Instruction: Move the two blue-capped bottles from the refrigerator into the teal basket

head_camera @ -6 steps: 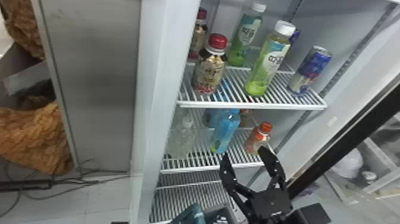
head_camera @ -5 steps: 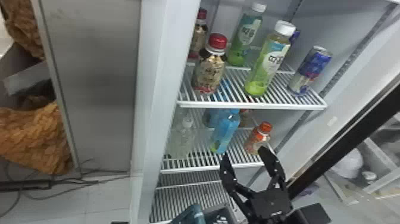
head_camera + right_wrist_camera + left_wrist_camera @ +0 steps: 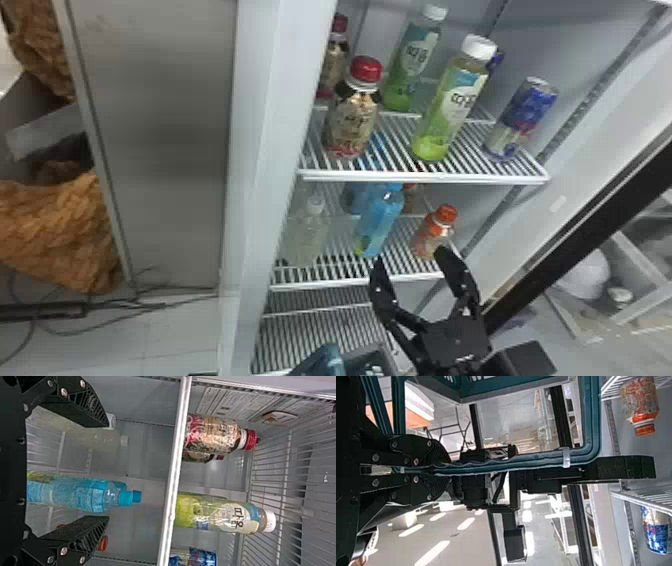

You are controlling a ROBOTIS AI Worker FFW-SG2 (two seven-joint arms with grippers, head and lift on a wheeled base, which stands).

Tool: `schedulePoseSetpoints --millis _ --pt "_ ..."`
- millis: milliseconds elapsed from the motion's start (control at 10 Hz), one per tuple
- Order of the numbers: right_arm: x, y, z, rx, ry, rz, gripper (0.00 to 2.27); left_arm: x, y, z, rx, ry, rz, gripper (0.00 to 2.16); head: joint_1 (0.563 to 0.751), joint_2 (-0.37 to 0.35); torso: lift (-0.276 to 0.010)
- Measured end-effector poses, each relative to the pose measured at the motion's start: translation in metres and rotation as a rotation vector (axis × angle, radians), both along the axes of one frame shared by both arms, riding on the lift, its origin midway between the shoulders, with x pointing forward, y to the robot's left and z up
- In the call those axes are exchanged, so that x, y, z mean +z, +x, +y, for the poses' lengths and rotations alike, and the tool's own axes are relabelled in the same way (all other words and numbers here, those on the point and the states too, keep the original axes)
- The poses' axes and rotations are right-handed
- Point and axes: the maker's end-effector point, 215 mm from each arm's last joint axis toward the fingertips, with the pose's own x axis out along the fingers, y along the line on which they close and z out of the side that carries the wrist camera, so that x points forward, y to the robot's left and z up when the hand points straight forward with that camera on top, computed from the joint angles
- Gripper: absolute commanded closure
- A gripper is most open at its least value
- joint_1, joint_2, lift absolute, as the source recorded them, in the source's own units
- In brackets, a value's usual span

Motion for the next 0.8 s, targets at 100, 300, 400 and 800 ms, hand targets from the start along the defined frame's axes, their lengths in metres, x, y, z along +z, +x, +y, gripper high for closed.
schedulePoseSetpoints --millis 100,300,400,800 --pt "-0.001 0.000 0.000 -0.001 0.001 0.002 0.20 0.000 0.000 0.000 0.000 0.000 0.000 1.09 0.695 -0.350 -0.152" --pt "-0.008 0.002 -0.003 -0.005 0.006 0.012 0.19 0.000 0.000 0.000 0.000 0.000 0.001 1.09 0.695 -0.350 -0.152" --pt "-0.013 0.003 -0.004 -0.007 0.007 0.019 0.18 0.000 -0.001 0.000 0.000 0.000 0.002 1.09 0.695 -0.350 -0.152" --pt "-0.040 0.018 -0.011 -0.002 0.021 0.052 0.18 0.000 0.001 0.000 0.004 -0.001 0.002 1.09 0.695 -0.350 -0.152"
